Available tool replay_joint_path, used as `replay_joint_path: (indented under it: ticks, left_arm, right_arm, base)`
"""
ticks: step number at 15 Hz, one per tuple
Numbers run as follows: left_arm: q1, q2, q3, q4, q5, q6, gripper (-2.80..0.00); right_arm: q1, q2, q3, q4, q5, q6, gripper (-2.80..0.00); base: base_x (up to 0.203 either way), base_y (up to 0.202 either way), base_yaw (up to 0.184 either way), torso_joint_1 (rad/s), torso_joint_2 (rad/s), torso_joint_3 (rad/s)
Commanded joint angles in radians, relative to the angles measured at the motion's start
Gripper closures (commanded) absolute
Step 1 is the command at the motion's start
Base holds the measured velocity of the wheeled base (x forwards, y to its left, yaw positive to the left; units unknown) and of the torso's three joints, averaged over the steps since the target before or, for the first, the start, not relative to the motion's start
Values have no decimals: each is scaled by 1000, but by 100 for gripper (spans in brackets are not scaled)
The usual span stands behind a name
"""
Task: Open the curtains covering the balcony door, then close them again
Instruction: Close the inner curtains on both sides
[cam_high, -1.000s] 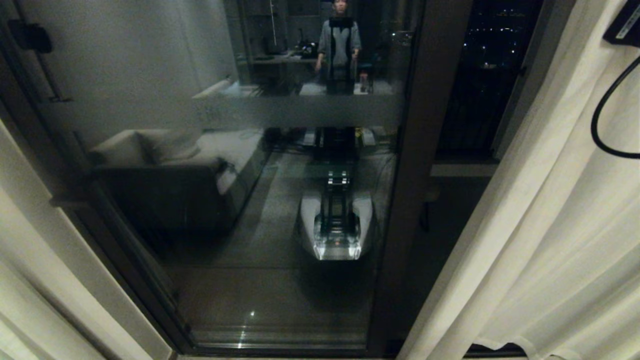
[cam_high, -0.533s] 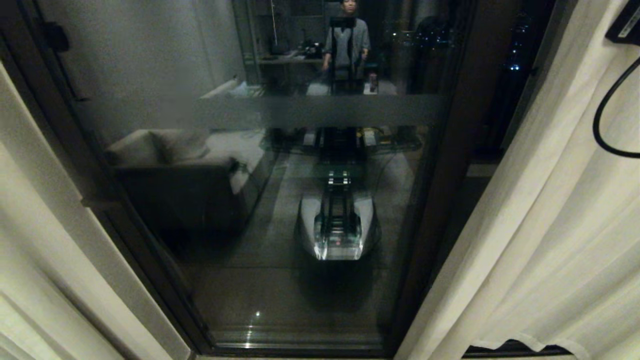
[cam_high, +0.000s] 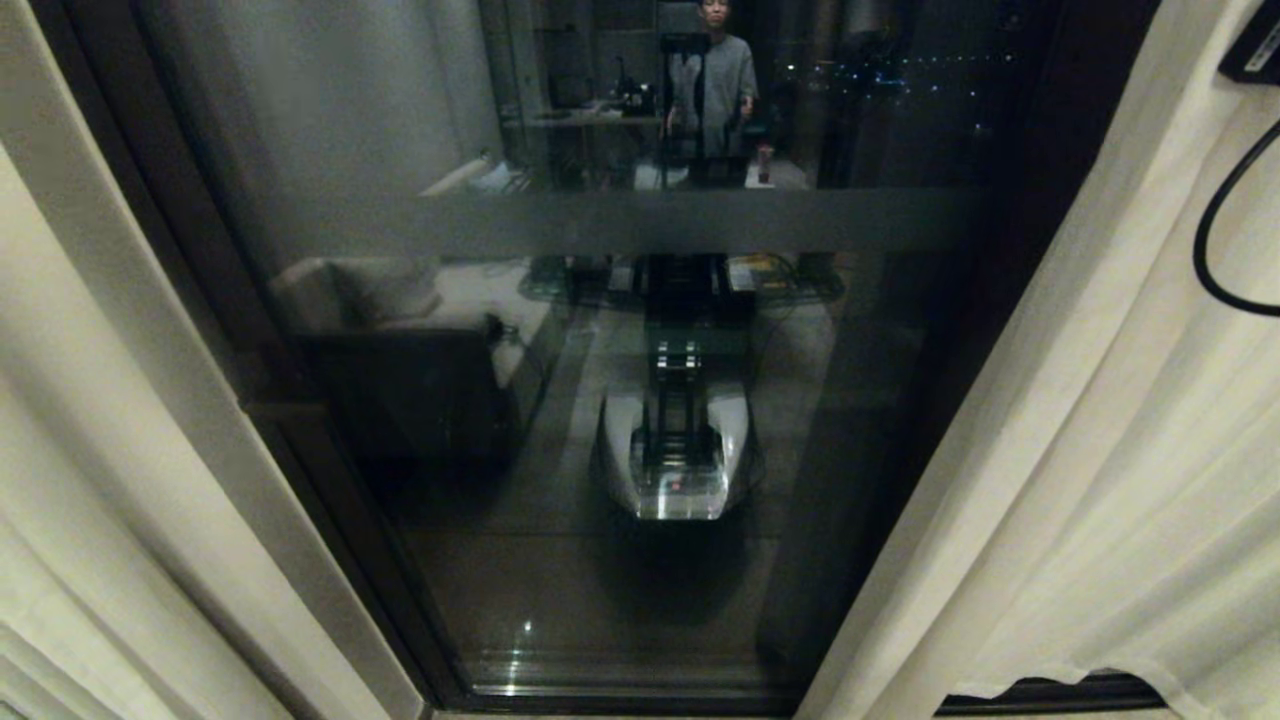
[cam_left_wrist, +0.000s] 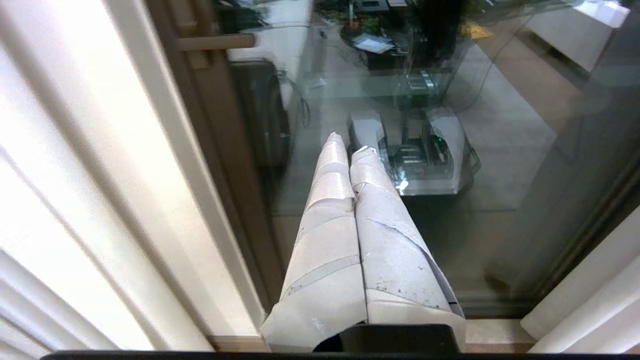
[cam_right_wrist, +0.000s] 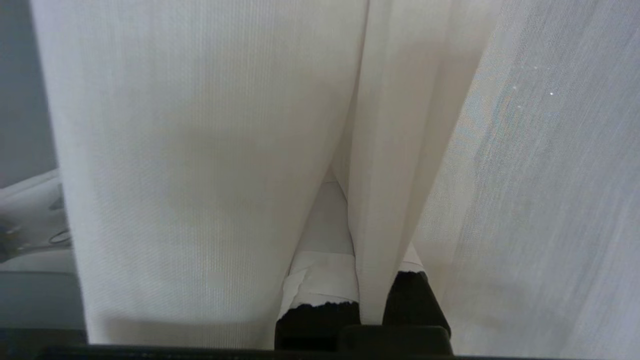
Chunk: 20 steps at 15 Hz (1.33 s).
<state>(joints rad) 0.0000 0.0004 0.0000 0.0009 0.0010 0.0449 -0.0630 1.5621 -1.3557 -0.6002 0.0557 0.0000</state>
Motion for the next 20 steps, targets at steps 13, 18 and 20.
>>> replay_joint_path:
  ticks: [13,18,20]
  left_arm:
    - [0,0,0,-1,4,-10,0]
    - [0,0,0,-1,4,-10,0]
    - [0,0,0,1,4,-10,0]
  right_arm:
    - [0,-29,-6,-4,3,0,0]
    - [60,-27,-29,-5,3,-54,0]
    - [124,-21,-51,-1,1,-92,0]
  base:
    - [0,27,1,0,1,0]
    - [0,0,0,0,0,0]
    - [0,0,0,0,0,0]
